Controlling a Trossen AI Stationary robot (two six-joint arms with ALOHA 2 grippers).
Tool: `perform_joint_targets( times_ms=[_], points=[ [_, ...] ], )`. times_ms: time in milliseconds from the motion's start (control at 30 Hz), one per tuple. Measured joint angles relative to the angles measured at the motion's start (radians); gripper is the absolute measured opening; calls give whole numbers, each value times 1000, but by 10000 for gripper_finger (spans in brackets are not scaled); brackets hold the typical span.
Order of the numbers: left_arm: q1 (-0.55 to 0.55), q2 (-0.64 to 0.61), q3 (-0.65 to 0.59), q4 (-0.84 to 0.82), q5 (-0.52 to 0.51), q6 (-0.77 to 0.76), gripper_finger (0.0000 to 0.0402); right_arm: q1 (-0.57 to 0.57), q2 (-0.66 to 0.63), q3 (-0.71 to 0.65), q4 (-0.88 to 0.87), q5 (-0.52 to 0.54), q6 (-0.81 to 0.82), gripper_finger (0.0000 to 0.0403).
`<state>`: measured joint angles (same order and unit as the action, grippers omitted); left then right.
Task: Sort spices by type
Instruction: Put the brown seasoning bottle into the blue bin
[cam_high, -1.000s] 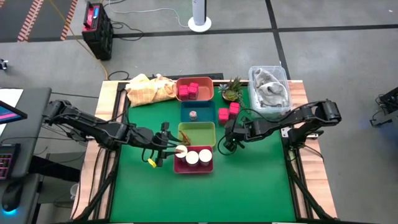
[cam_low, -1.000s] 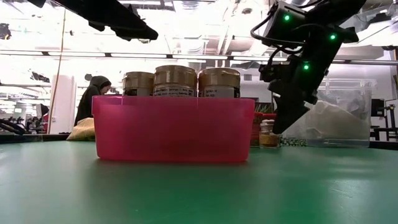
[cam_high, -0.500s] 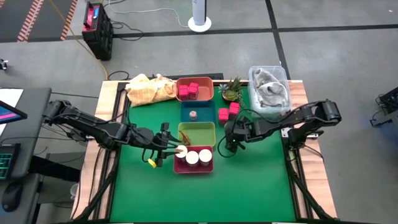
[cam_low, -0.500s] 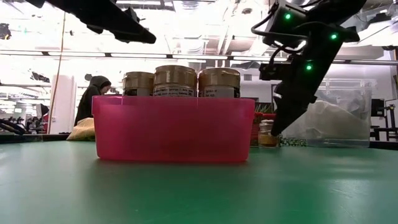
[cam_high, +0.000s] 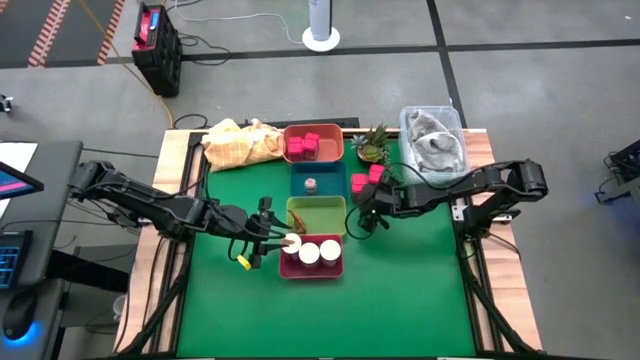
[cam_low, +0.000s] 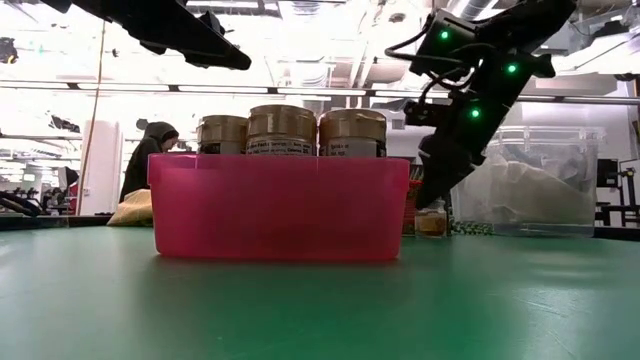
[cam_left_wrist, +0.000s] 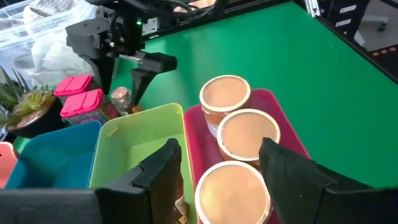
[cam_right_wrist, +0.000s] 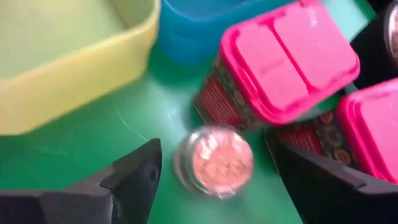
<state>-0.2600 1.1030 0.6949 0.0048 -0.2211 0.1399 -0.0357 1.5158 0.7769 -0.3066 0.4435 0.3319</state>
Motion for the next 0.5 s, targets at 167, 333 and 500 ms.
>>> perform_joint_targets(
  times_ms=[167,333,500],
  points=[
    [0,0,0,0,0,-4,206,0,5,0,11,-1,-1,311],
    [0,0,0,-10,0,-7,206,0,11,-4,8,-11,19,264],
    [0,0,0,-10,0,-12,206,-7,10,-9,11,-8,44,192]
  ],
)
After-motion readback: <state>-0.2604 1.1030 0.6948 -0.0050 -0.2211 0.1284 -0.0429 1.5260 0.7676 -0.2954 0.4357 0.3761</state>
